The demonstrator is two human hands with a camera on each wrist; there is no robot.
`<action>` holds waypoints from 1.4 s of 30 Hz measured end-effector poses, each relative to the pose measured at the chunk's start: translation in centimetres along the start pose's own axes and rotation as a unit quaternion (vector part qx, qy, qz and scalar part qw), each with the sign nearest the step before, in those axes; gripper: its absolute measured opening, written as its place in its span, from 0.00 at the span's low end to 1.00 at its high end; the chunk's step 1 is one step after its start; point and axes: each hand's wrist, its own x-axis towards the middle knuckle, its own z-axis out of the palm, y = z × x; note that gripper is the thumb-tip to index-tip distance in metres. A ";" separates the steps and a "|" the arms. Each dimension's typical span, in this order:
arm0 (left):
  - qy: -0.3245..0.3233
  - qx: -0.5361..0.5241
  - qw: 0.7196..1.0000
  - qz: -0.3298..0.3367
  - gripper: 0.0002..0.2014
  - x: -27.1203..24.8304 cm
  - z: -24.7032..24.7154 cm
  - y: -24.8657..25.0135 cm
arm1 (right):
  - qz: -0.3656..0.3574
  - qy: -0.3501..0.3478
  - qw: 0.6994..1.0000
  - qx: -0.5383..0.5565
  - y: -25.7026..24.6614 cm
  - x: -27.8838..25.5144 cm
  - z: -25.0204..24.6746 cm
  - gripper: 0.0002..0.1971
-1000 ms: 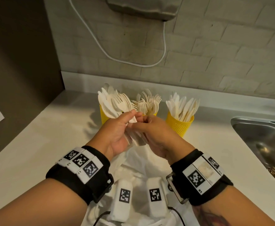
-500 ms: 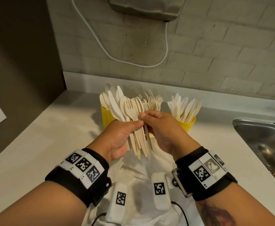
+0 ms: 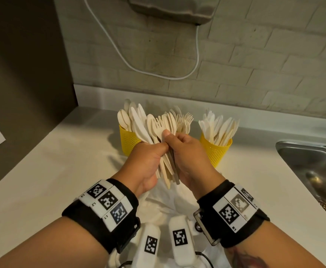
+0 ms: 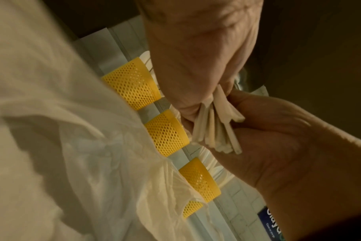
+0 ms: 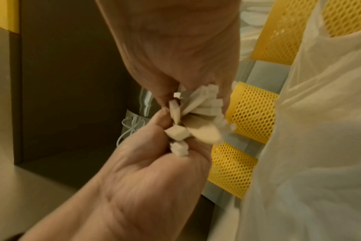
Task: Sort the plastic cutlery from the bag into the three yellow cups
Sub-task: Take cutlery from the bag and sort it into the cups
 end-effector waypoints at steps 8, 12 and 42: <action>-0.022 -0.045 0.999 -0.003 0.13 -0.3 0.0 0.2 | 0.036 0.002 0.996 0.082 -0.6 0.3 -0.2 0.16; 0.011 -0.034 0.999 0.005 0.12 -0.3 0.5 0.1 | 0.039 0.006 0.996 0.084 -0.3 0.5 -0.3 0.19; 0.224 -0.123 0.966 0.048 0.12 1.0 -2.8 0.3 | 0.026 0.071 0.992 0.099 -3.7 2.3 -0.9 0.06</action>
